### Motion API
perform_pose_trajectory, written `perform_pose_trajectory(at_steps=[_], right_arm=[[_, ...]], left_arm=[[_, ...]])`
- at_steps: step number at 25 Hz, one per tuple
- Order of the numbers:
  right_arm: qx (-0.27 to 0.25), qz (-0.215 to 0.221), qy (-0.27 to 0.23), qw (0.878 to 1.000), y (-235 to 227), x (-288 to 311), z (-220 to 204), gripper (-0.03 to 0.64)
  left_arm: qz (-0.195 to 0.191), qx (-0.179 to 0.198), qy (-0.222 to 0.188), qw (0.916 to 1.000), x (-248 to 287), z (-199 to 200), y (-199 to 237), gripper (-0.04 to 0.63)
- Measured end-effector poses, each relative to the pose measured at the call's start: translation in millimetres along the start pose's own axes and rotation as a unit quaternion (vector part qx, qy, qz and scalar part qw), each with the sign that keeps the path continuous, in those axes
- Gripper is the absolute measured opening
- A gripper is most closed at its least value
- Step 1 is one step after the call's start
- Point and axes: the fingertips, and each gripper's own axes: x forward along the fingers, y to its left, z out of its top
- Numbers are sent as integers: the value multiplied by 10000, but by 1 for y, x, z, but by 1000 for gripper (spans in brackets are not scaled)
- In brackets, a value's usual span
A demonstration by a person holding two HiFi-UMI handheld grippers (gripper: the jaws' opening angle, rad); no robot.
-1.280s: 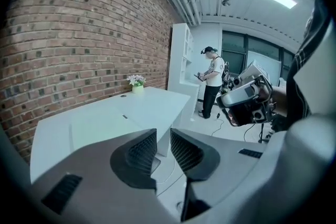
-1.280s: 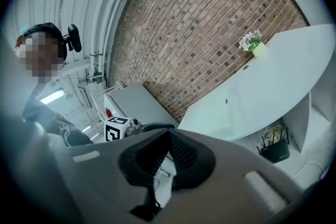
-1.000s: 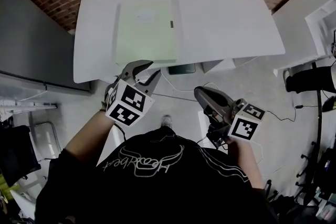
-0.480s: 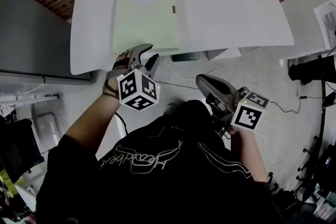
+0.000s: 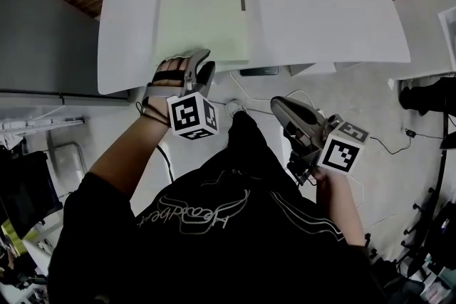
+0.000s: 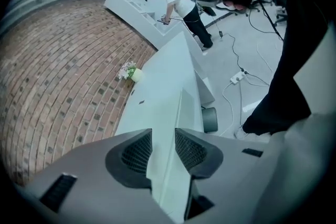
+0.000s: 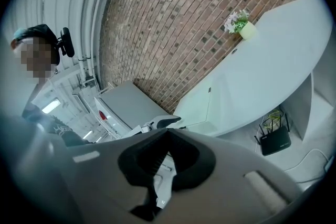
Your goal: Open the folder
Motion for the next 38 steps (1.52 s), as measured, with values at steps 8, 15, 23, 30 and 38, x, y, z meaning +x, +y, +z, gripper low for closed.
perform_pose_trajectory(at_steps=[8,15,23,30,38], right_arm=[[189,-150,102,9997,-25,4,-2,3],[231,-81,194,9995,-28,14,-4,3],[270,-33,214,9994,-32,17,-5,3],[300,-38,193,9994,-35,18,-4,3],[338,-72,223,9992,-42,21,-6,3]], left_arm=[[326,436,-117,9984,3,0,3,115],[541,939,-45,9941,4,-1,3,115],[488,934,-25,9944,5,0,3,112],[207,880,4,9959,6,1,-5,41],[41,905,80,9959,6,1,-7,28]])
